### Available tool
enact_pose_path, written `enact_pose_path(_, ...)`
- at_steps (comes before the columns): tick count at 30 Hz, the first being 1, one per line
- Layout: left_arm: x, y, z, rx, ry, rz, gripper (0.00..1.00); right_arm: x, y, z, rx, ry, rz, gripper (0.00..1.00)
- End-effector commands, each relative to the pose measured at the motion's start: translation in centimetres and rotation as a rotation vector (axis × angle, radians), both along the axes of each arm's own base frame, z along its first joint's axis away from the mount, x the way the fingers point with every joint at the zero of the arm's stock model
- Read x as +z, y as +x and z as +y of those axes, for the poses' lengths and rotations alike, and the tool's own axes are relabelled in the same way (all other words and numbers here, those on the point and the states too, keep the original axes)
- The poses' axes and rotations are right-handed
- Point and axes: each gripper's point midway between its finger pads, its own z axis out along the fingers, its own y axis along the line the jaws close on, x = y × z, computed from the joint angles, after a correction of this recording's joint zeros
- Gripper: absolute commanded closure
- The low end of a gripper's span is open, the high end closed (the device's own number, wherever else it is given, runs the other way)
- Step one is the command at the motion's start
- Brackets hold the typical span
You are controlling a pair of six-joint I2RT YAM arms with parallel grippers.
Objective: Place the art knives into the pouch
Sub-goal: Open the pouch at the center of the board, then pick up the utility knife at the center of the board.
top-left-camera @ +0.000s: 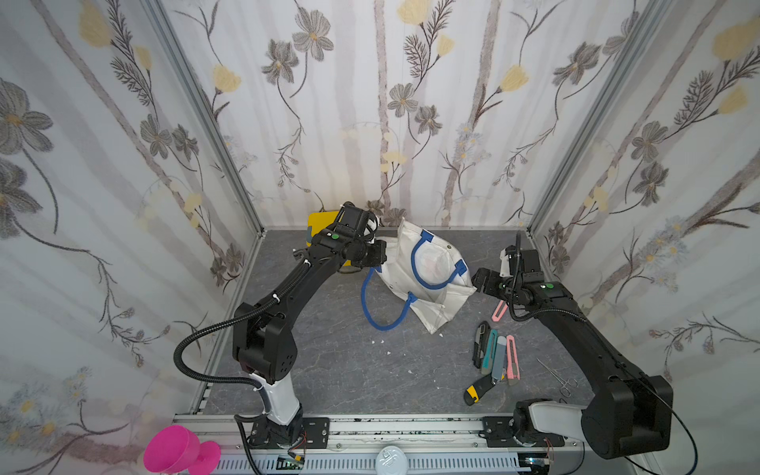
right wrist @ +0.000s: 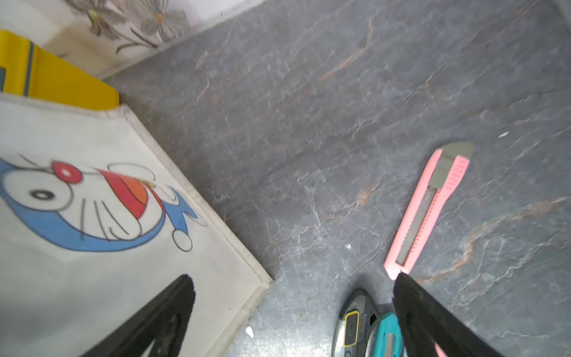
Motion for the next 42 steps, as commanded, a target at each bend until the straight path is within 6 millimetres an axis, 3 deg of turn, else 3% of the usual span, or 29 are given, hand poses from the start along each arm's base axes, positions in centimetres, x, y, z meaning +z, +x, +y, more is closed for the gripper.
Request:
enact_pose_path(1,2.0,0.8,0.1,0.021,-0.044,-0.078,1.00,-1.6,0.0,-0.1,-0.043,0.034,0.006,0.00)
enact_pose_path(4,2.3,0.5,0.2,0.019,-0.050,-0.085,1.00,-3.6,0.2,-1.6,-0.105,-0.009,0.046,0.00)
enact_pose_path(10,1.9,0.3,0.0,0.009,-0.066,-0.077,1.00,-4.3,2.9,-4.4,-0.210,-0.010,0.042,0.00)
enact_pose_path(20,1.5,-0.3,0.2,0.005,-0.073,-0.080,1.00,-8.2,5.2,-10.4,-0.395,-0.113,0.116,0.01)
enact_pose_path(31,1.7,-0.8,-0.1,-0.008,-0.100,-0.082,1.00,-10.3,6.4,-13.2,-0.444,-0.113,0.152,0.05)
enact_pose_path(38,1.8,-0.9,-0.1,-0.011,-0.107,-0.084,1.00,-11.3,7.4,-13.1,-0.403,-0.072,0.159,0.16)
enact_pose_path(42,1.7,-1.1,-0.2,-0.014,-0.111,-0.084,1.00,-12.2,7.6,-13.5,-0.407,-0.075,0.174,0.17)
